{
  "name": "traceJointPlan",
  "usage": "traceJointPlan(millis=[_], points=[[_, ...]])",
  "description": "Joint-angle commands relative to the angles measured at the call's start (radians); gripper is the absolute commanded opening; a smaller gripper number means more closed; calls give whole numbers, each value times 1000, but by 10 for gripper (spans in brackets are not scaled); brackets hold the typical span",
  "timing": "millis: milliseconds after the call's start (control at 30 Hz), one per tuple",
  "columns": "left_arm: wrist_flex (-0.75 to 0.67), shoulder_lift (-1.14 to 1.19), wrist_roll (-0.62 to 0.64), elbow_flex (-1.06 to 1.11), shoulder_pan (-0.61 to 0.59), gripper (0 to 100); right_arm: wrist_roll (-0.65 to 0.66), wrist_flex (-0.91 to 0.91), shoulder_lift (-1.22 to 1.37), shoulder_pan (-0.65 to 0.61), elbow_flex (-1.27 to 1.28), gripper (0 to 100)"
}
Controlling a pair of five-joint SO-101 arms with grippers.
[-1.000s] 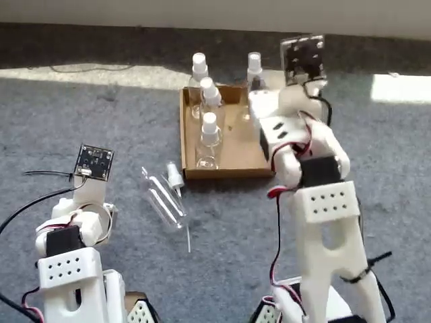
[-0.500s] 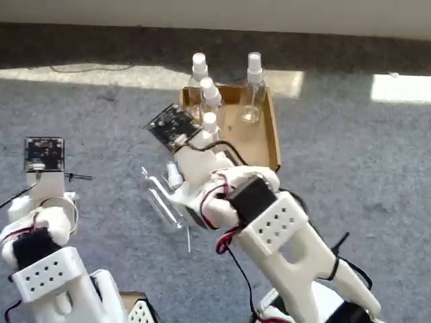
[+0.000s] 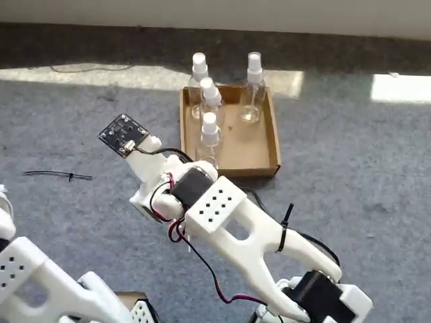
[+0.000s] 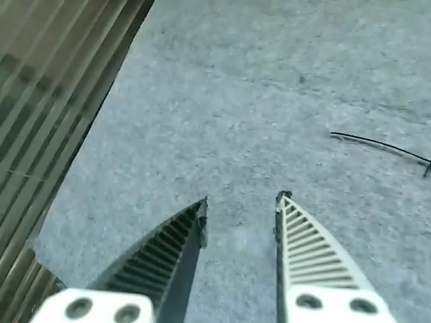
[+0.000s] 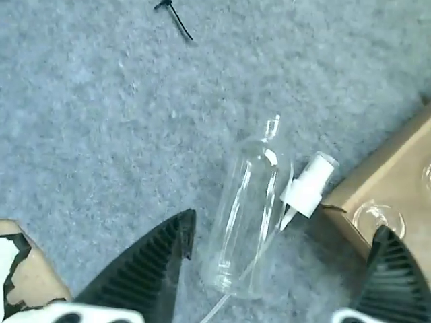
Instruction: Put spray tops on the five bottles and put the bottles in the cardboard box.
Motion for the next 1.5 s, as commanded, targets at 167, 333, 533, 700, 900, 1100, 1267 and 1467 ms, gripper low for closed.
traceJointPlan(millis=[167,333,533,700,900,1100,1267,1467], points=[[-166,321,-6,-157,-105,165,-9,-157,114,-12,30,347],[-209,378,-3,-163,-102,165,-9,-171,205,-12,25,347],[-212,380,-3,-124,-84,165,-8,-183,325,-13,-4,347],[-212,380,-3,-113,-82,165,-9,-185,377,-35,-47,347],[-212,380,-3,-110,-82,165,-9,-182,384,-68,-56,334],[-212,380,-3,-108,-84,165,-9,-182,383,-101,-51,167],[-212,380,-3,-108,-85,165,-9,-180,378,-110,-50,147],[-212,384,-3,-108,-84,165,-8,-39,363,-105,-81,33]])
